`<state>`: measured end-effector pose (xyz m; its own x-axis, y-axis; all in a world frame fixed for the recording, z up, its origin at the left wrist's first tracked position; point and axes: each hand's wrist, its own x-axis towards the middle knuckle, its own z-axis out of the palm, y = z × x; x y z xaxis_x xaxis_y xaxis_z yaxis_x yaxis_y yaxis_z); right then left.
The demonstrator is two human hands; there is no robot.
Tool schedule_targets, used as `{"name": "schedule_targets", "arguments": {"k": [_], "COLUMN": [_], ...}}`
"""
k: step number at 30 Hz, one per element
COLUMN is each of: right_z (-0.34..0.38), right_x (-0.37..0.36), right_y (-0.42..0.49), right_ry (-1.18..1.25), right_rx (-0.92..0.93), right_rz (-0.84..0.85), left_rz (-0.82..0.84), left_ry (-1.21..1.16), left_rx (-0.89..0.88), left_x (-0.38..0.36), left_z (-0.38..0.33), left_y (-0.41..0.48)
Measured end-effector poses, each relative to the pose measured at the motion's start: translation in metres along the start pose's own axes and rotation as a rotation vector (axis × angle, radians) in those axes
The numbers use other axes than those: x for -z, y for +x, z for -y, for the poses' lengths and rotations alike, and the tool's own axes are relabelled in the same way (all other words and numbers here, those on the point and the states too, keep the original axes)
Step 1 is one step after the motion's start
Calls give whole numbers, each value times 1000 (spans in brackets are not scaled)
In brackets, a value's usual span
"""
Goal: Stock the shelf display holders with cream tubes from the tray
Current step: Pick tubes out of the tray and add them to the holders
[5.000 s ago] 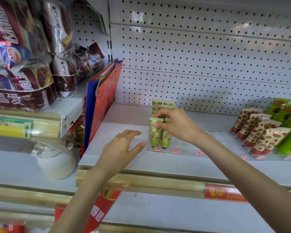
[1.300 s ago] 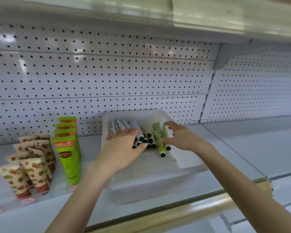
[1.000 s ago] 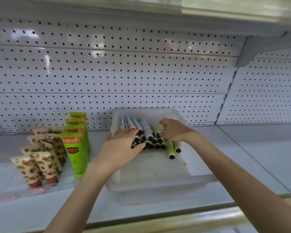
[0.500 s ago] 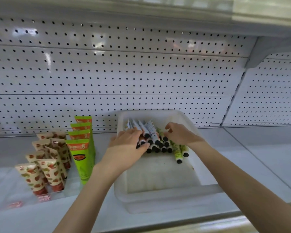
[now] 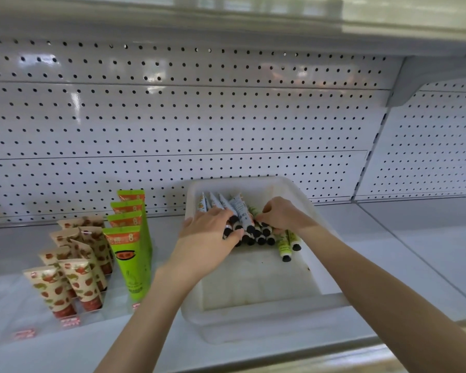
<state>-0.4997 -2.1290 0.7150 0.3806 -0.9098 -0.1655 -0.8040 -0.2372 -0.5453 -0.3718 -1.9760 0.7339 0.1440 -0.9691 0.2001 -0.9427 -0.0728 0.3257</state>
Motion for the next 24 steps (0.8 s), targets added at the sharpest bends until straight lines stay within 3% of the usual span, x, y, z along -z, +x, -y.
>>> {"name": "schedule_targets", "arguments": {"k": [8,12,18,21,24], "right_z": [-16,-17,5,15,17], "right_x": [14,32,37,23,10], "right_y": [-3,-15,-61,-83,-93], "right_ry": [377,444,761,875,824], "right_rx": [-41,24,235,347,354], "right_rz": [89,-17,-185,-112,-49], "left_rz": [-79,-93,-98,-133,-217], "left_ry": [-101,-260,-666,-911,-1096], "left_rx": [17,39,37,66,87], "left_x": [3,9,14,17,15], "left_z": [3,1,-7,-16,-21], "left_y": [3,5,16,23,26]}}
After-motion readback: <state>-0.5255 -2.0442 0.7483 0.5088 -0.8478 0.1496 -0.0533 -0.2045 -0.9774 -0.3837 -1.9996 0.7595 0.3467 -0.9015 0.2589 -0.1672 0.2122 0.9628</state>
